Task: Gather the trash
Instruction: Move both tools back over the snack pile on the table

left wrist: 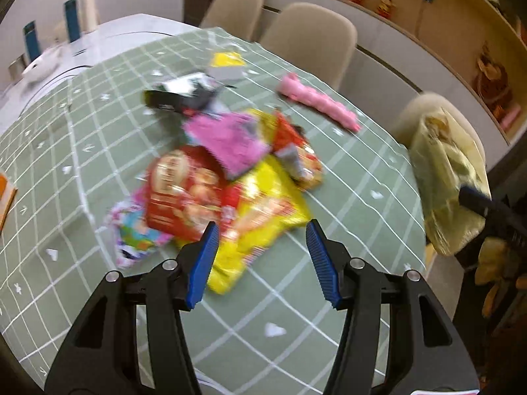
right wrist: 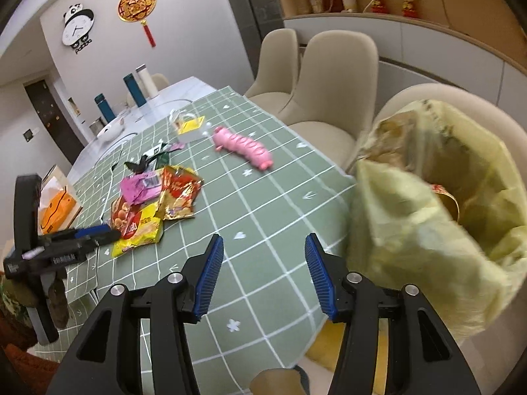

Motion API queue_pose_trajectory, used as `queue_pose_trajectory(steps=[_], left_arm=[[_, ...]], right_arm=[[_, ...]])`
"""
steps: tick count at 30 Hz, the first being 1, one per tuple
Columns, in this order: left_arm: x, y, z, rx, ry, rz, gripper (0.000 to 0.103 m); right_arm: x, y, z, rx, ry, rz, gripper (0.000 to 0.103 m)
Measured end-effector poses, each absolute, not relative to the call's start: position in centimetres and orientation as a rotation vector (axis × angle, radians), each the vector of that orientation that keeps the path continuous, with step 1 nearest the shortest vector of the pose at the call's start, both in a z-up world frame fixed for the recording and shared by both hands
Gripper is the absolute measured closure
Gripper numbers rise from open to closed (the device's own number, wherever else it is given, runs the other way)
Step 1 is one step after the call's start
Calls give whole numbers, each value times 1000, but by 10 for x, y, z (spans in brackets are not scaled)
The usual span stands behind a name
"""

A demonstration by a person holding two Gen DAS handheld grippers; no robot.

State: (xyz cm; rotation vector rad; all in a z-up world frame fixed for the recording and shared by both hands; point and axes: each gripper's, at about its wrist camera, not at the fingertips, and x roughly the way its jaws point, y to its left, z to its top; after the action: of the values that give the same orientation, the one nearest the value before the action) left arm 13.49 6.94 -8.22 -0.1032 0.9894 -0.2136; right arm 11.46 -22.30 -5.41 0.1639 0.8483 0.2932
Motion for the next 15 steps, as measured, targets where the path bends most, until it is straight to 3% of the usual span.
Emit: queue_pose_trajectory(steps=[15], left_arm=[[192,133,-77,-276,918,-82,51]], right_arm=[[135,-182,-87,10,951,397,51]])
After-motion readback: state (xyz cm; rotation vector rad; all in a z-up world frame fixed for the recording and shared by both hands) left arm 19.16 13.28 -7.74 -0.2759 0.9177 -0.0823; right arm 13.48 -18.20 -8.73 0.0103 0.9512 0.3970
